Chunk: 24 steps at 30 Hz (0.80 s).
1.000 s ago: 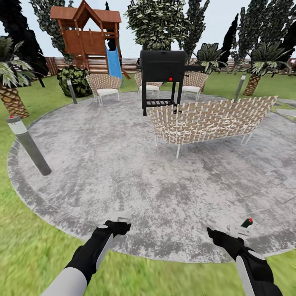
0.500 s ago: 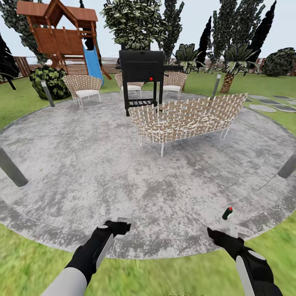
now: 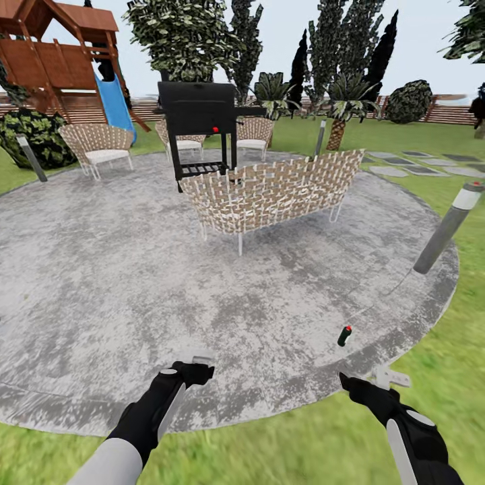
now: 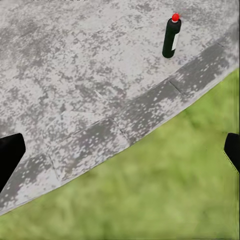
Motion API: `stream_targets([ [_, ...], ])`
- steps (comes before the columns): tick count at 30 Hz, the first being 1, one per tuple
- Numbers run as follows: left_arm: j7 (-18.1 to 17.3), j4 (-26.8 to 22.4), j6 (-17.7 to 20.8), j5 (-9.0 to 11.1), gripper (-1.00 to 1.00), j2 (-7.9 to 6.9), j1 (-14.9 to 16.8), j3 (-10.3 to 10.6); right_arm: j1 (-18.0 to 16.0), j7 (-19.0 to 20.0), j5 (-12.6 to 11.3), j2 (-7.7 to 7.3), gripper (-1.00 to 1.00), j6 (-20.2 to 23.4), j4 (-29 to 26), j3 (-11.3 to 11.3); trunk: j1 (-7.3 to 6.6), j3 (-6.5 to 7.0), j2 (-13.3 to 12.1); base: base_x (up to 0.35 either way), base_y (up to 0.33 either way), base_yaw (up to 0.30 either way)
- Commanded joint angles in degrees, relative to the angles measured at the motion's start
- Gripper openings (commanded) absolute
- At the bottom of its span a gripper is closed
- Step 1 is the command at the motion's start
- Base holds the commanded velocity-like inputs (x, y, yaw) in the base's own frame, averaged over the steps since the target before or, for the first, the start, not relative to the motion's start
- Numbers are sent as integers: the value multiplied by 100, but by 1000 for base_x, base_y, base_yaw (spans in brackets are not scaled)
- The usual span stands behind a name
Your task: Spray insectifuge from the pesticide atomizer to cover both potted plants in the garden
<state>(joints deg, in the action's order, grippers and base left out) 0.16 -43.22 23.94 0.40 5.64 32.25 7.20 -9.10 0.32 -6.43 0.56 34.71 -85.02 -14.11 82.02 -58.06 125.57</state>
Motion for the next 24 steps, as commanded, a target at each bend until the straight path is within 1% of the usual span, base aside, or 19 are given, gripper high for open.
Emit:
stream_targets([
  [1, 2, -11, 32, 4, 100, -2, 1, 6, -4, 3, -42, 5, 100, 27, -6, -12, -1, -5, 2, 6, 0, -272],
  [4, 2, -11, 32, 4, 100, -2, 1, 4, -4, 3, -42, 5, 100, 27, -6, -13, -1, -5, 2, 66, 10, -272],
  [7, 2, -11, 32, 4, 100, -2, 1, 2, -4, 2, -42, 5, 100, 27, -6, -12, -1, -5, 2, 215, 104, -272],
  [16, 2, -11, 32, 4, 100, -2, 1, 1, -4, 2, -42, 5, 100, 27, -6, -13, -1, -5, 2, 305, 135, -272],
  [24, 1, -11, 32, 4, 100, -2, 1, 1, -4, 1, -42, 5, 100, 27, -6, -11, -1, -5, 2, 277, 16, -272],
])
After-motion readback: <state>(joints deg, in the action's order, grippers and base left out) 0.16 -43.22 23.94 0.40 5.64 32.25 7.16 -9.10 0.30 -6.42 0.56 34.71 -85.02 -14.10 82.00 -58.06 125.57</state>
